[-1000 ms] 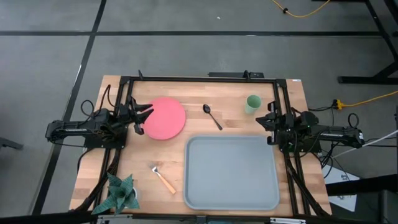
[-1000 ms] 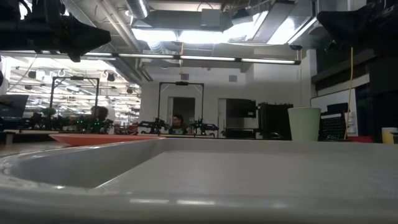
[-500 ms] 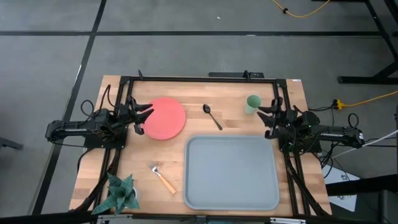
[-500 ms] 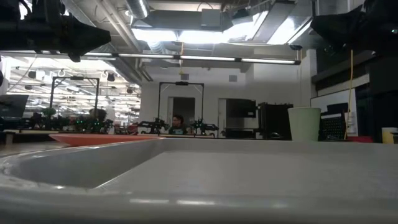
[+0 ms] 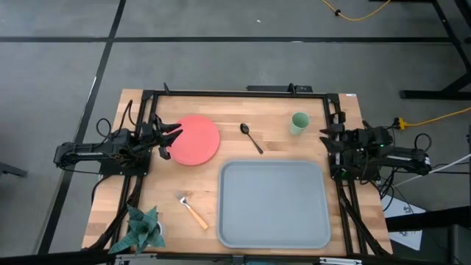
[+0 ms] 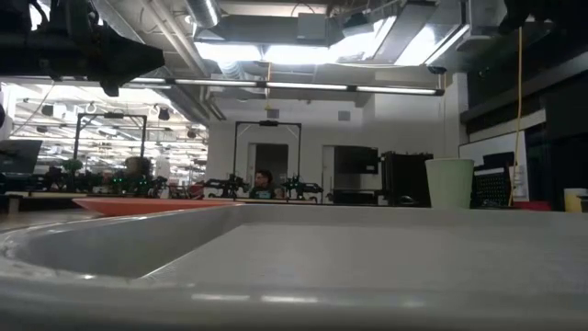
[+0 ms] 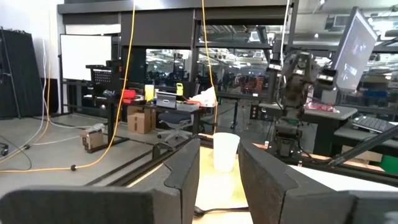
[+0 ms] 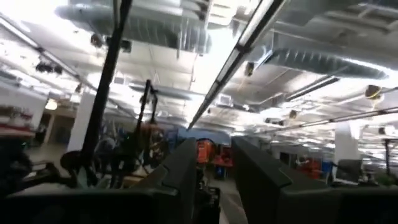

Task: Pick and place plate/cup/fork/spoon on tray
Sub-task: Put the light green cup on the light blue tray

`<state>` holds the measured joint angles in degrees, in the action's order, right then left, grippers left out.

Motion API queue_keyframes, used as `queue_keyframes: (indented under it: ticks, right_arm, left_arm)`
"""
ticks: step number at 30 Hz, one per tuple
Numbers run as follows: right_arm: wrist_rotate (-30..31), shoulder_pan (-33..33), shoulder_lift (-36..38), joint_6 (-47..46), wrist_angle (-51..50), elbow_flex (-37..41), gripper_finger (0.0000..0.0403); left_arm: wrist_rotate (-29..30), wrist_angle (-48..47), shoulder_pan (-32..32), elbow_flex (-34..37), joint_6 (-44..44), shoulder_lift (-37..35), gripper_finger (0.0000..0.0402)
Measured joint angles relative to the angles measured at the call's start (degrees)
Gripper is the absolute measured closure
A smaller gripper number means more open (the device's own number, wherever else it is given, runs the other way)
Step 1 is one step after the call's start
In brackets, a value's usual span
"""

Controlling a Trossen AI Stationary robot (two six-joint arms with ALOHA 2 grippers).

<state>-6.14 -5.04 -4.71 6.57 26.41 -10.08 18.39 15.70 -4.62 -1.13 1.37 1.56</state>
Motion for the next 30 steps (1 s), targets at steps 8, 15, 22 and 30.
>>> queue_keyframes:
  ticks: [8,15,22,30]
  right_arm:
    - [13.5,0.0,-5.4,-6.1,-32.4,-14.4,0.0296]
    - [15.9,0.0,-15.0,-17.0,-53.4,-23.5,0.0296]
    - [20.4,0.0,-26.5,-18.8,-69.6,-32.3,0.0296]
    - [27.5,0.0,-35.6,-24.1,-81.5,-38.9,0.0296]
  left_arm:
    - [0.0,0.0,0.0,0.0,0.0,0.0,0.0296]
    - [0.0,0.0,0.0,0.0,0.0,0.0,0.0296]
    - [0.3,0.0,0.0,0.0,-0.5,0.0,0.0296]
    - [0.5,0.0,0.0,0.0,-0.5,0.0,0.0296]
